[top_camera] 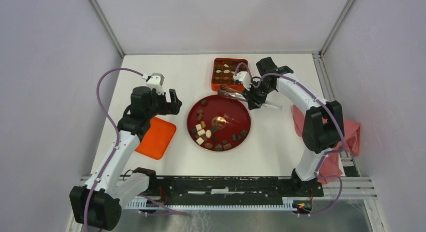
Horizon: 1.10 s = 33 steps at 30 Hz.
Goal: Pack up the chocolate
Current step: Pick up the fake chocolate from the plate, then place the fake chocolate in the packing box.
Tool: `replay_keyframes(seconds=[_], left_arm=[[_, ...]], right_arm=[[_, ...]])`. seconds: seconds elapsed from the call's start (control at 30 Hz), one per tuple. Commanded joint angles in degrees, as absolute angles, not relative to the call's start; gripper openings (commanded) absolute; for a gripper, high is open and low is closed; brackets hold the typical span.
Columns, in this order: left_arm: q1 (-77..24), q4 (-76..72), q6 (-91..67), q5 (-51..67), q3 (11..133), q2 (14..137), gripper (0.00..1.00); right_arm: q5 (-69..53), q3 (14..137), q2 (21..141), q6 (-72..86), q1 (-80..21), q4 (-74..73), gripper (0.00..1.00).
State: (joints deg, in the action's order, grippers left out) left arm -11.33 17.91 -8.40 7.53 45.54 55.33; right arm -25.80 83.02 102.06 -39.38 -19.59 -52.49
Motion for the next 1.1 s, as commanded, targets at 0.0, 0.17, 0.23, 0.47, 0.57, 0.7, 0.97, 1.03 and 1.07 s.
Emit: replay_keyframes(seconds=[0.0, 0.17, 0.23, 0.47, 0.57, 0.7, 0.97, 1.03, 1.07], left_arm=[[-11.1, 16.7, -5.0, 6.8, 45.4, 54.1, 0.95], [-11.1, 16.8, -4.9, 6.8, 45.5, 54.5, 0.95], [-11.1, 16.7, -4.9, 6.7, 45.4, 54.6, 0.95], [-11.1, 16.8, -4.8, 6.6, 45.5, 54.7, 0.95], [-11.1, 16.9, -4.8, 6.7, 45.6, 54.7, 0.95], [-11.1, 16.8, -4.8, 6.8, 45.5, 54.8, 0.95], [-11.1, 16.8, -4.8, 6.9, 45.5, 54.9, 0.95], [-11.1, 16.8, -4.8, 6.9, 45.6, 55.0, 0.95], [-11.0, 16.7, -4.8, 6.9, 45.6, 54.9, 0.95]], right_arm=[[-27.5, 89.7, 104.8, -34.2, -18.0, -47.0, 0.0], [-26.2, 96.0, 109.6, -31.1, -16.9, -45.2, 0.0], [-25.5, 98.4, 111.3, -30.0, -16.7, -44.7, 0.0], [-22.0, 103.1, 116.4, -28.2, -16.3, -44.5, 0.0], [-20.8, 104.2, 117.8, -28.0, -16.1, -44.7, 0.0], [-19.8, 105.4, 119.6, -27.9, -16.1, -44.9, 0.02], [-18.7, 108.8, 123.0, -27.1, -16.1, -46.0, 0.08], [-18.3, 108.9, 123.2, -27.2, -16.1, -46.1, 0.09], [-18.1, 108.7, 123.2, -27.3, -16.1, -46.1, 0.09]])
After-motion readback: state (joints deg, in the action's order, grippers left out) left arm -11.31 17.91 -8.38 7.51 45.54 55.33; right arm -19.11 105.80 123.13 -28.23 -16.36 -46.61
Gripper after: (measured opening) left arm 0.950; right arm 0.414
